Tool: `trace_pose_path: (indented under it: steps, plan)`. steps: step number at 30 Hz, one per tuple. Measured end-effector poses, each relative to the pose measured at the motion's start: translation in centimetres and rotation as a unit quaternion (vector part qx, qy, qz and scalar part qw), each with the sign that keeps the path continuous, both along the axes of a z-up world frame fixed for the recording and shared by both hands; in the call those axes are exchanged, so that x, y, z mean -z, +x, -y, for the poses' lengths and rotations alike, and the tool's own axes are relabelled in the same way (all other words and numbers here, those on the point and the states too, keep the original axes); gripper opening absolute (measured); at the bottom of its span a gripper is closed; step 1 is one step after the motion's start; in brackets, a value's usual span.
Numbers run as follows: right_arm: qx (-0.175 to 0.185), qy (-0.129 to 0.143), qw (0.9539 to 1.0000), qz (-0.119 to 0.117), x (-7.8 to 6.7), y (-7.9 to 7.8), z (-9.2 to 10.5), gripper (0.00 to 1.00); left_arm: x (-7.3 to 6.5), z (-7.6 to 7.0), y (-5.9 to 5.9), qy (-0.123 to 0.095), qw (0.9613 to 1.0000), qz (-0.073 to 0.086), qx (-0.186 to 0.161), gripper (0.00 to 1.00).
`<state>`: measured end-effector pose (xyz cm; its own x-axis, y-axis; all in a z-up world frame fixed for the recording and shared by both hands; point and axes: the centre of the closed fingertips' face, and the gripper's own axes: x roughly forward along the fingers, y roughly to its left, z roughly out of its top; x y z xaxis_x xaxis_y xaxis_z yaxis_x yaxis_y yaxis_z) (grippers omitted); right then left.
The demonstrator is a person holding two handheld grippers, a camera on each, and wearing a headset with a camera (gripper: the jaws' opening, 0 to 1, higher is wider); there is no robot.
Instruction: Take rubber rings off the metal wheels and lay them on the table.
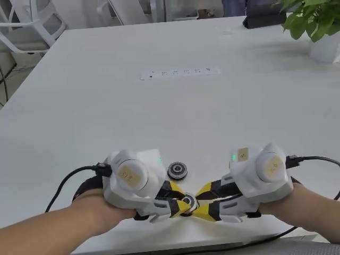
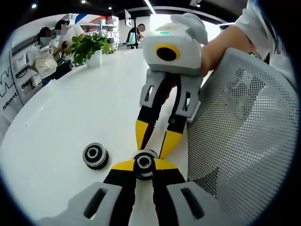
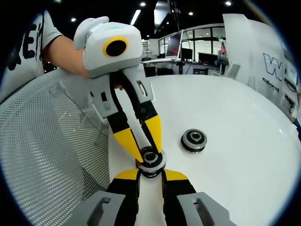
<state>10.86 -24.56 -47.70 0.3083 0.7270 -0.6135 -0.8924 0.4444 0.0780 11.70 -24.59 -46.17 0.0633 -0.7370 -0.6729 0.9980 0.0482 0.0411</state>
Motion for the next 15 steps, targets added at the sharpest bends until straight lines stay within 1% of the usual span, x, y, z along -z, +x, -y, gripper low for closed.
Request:
trace_pose_path:
  steps: [4, 5, 6, 7, 8, 9, 11, 15]
  plan:
    - [0.008, 0.008, 0.9999, -0.010, -0.05, -0.12, 0.21, 0.11, 0.01, -0.03, -0.02, -0.001, 1.0000, 0.000, 0.000, 0.07]
    - [0.009, 0.003, 0.9999, -0.010, 0.04, -0.16, 0.37, 0.07, 0.01, -0.05, -0.02, -0.002, 1.0000, 0.000, 0.000, 0.07]
    - [0.010, -0.004, 0.9999, -0.006, 0.15, -0.07, 0.64, 0.00, 0.01, -0.06, -0.03, -0.002, 1.0000, 0.000, -0.001, 0.07]
    - [0.016, 0.005, 0.9998, -0.009, -0.03, 0.10, 0.70, 0.00, 0.01, -0.05, -0.04, -0.003, 1.0000, 0.000, -0.001, 0.07]
    - [0.027, 0.016, 0.9991, -0.027, 0.01, -0.07, 0.61, 0.00, 0.01, -0.05, -0.07, -0.003, 1.0000, 0.000, -0.001, 0.07]
    - [0.021, 0.011, 0.9995, -0.020, 0.09, 0.02, 0.65, 0.00, 0.00, -0.06, -0.09, -0.003, 1.0000, 0.000, -0.001, 0.07]
    - [0.020, 0.009, 0.9996, -0.019, 0.13, 0.02, 0.58, 0.00, 0.01, -0.06, -0.08, -0.003, 1.0000, 0.001, -0.002, 0.07]
    - [0.035, 0.020, 0.9986, -0.035, 0.09, 0.02, 0.67, 0.00, 0.00, -0.09, -0.08, -0.003, 1.0000, 0.001, -0.002, 0.07]
